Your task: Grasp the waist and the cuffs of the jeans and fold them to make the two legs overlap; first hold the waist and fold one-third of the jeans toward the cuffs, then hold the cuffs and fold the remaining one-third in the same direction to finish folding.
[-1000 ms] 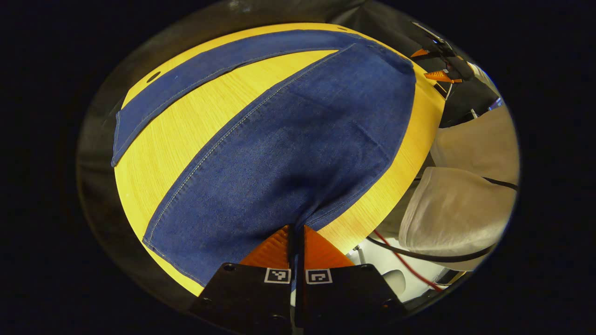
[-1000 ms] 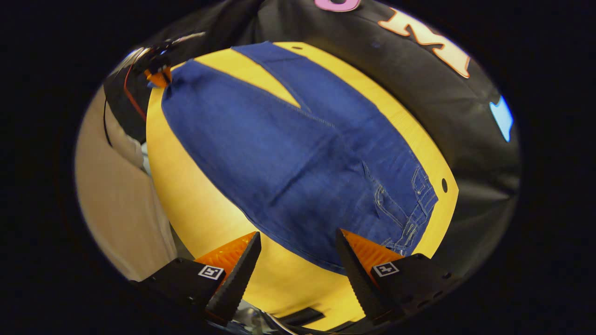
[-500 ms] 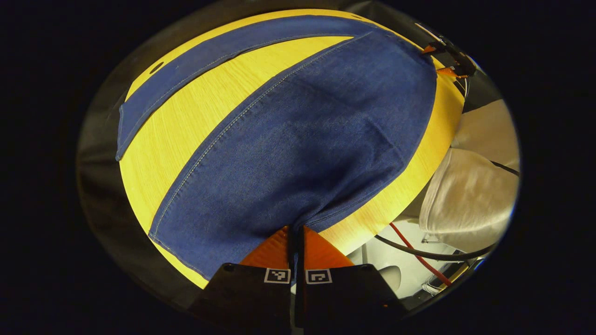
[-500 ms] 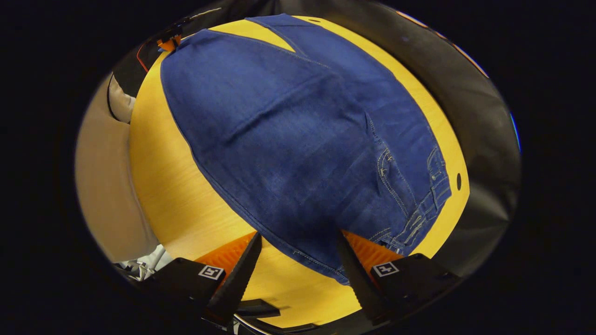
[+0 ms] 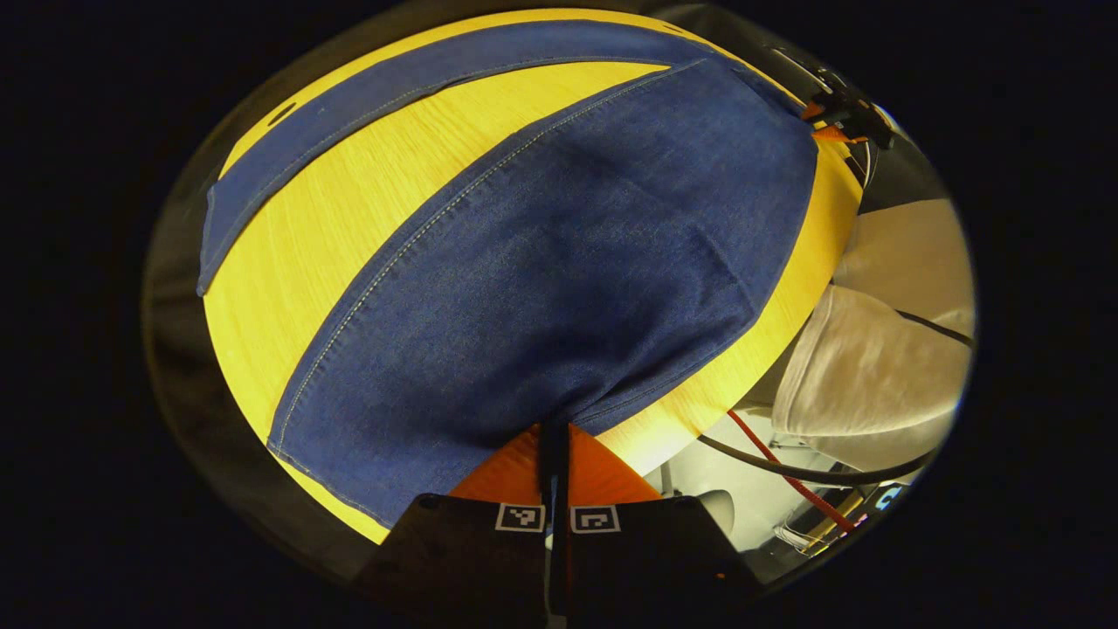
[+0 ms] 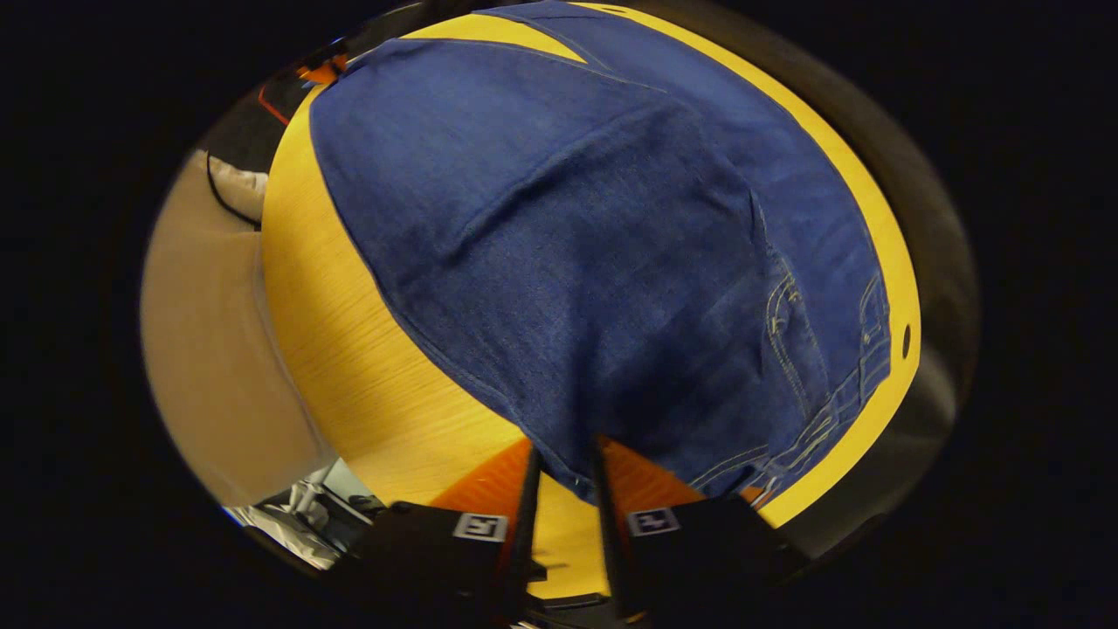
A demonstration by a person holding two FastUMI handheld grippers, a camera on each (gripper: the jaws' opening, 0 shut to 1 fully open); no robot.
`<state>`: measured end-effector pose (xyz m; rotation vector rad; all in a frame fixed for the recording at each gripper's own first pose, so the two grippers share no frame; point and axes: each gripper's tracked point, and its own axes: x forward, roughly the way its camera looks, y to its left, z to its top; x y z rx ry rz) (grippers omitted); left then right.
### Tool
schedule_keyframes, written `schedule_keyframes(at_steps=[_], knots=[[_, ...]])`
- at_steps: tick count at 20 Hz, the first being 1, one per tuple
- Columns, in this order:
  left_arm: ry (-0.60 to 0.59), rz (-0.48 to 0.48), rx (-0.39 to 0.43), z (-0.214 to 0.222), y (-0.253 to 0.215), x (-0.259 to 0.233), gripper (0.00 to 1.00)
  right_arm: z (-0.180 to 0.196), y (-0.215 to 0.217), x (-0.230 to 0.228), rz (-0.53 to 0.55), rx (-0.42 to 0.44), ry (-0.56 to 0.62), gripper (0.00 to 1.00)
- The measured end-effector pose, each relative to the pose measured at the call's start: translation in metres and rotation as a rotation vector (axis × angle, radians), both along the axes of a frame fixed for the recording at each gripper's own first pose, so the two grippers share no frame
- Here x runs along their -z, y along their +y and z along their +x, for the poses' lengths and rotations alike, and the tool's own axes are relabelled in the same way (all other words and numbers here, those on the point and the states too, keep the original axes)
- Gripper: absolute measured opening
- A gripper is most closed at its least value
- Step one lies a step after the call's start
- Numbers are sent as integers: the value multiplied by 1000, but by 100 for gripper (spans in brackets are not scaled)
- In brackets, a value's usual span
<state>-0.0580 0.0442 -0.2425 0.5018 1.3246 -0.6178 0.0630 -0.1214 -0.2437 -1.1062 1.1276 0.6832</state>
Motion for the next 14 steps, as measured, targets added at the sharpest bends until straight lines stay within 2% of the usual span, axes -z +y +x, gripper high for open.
schedule_keyframes(at_steps=[1,4,5,8,10,12,14], knots=[[26,6,24,-1,1,-1,0,2,0,-3,3,-3,-15,9],[114,51,99,-10,5,-8,0,-15,-5,-2,7,53,11,10],[137,67,120,-12,5,-13,0,-22,-1,-4,14,86,33,5],[190,129,178,-9,10,-38,0,-14,19,-23,96,164,67,3],[213,170,225,-3,13,-60,0,-2,33,-48,171,222,49,3],[198,215,262,11,14,-88,0,11,38,-70,242,293,10,0],[159,252,290,32,13,-113,0,24,36,-88,313,375,-47,3]])
